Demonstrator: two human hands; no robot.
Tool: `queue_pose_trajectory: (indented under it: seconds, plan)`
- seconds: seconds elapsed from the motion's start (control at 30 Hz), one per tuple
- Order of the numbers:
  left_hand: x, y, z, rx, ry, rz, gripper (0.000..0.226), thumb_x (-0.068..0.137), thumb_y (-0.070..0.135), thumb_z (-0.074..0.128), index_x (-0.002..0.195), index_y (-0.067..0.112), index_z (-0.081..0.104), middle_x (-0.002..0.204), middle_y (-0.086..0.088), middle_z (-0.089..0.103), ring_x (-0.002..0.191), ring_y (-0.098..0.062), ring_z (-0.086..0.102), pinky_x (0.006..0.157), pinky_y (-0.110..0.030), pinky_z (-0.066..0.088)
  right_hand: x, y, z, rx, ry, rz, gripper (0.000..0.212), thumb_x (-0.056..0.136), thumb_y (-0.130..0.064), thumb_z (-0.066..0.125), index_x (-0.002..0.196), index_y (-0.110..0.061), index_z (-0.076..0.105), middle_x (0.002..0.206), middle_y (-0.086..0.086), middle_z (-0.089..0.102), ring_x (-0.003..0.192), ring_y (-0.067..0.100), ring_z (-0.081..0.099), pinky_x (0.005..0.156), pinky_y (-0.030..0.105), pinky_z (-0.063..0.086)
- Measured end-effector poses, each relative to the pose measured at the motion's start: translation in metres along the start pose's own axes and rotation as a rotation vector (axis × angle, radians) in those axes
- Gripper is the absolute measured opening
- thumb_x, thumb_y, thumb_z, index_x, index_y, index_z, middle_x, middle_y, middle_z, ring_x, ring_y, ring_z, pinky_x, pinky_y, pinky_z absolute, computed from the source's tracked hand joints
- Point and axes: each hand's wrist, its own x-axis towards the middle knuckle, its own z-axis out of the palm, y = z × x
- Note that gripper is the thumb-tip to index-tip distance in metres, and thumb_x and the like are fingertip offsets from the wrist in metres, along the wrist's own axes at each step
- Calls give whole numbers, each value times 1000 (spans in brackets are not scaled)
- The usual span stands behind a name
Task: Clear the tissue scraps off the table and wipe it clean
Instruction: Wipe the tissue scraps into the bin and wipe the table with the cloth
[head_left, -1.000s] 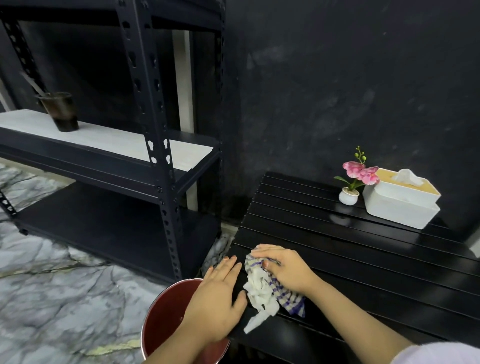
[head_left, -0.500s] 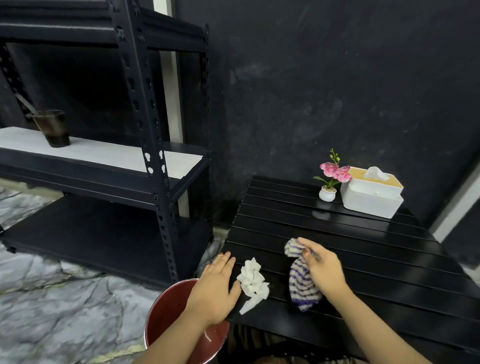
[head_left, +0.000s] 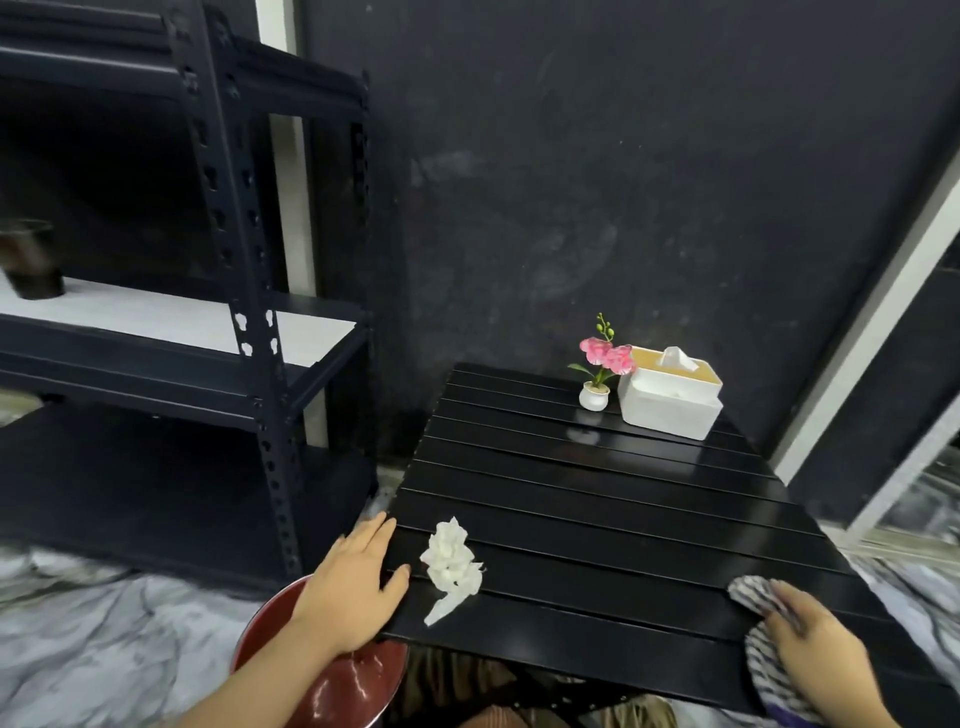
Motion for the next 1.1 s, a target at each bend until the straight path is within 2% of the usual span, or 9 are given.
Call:
queue_pose_trajectory:
  seconds: [0.13, 0.27, 0.37, 0.47, 0.8, 1.1]
  plan:
    - [-1, 0, 2, -55, 2, -10, 66, 93, 45, 37, 149, 21, 13, 159, 6, 10, 145, -9, 10, 118, -27, 3, -21, -43, 43, 15, -49, -166, 33, 82, 4, 57, 114, -3, 61, 122, 19, 61, 114, 36, 57, 101, 39, 39]
    - [-2, -2, 3, -81, -1, -16, 66, 92, 46, 37, 149, 22, 13, 159, 7, 9, 145, -10, 10, 118, -27, 3, -41, -86, 89, 46, -137, -289, 36, 87, 0, 52, 122, -3, 56, 133, 13, 54, 129, 27, 44, 111, 35, 31]
    - [-2, -1, 4, -78, 16, -14, 67, 91, 47, 38, 149, 23, 14, 158, 7, 11, 145, -12, 11, 117, -28, 4, -52, -110, 111, 63, -174, -348, 37, 89, -6, 49, 127, -6, 52, 137, 9, 51, 134, 23, 38, 114, 33, 27]
    - [-1, -2, 5, -40, 31, 12, 67, 91, 46, 36, 148, 21, 16, 158, 5, 14, 145, -9, 10, 118, -29, 4, -60, -129, 127, 96, -184, -377, 38, 90, -7, 46, 129, -8, 50, 137, 7, 50, 134, 21, 37, 114, 35, 28]
    - [2, -7, -1, -8, 42, -8, 68, 88, 49, 40, 147, 19, 22, 156, 2, 22, 144, -10, 15, 119, -30, 7, -77, -171, 161, 124, -251, -441, 41, 94, -10, 40, 135, -10, 41, 144, 3, 42, 140, 16, 25, 117, 27, 19]
    - [-10, -59, -40, -13, 79, -127, 63, 90, 44, 42, 146, 18, 26, 155, 0, 24, 143, -14, 19, 118, -29, 12, -104, -235, 209, 95, -349, -536, 45, 94, -7, 34, 139, -8, 34, 149, 5, 34, 142, 16, 19, 118, 26, 16]
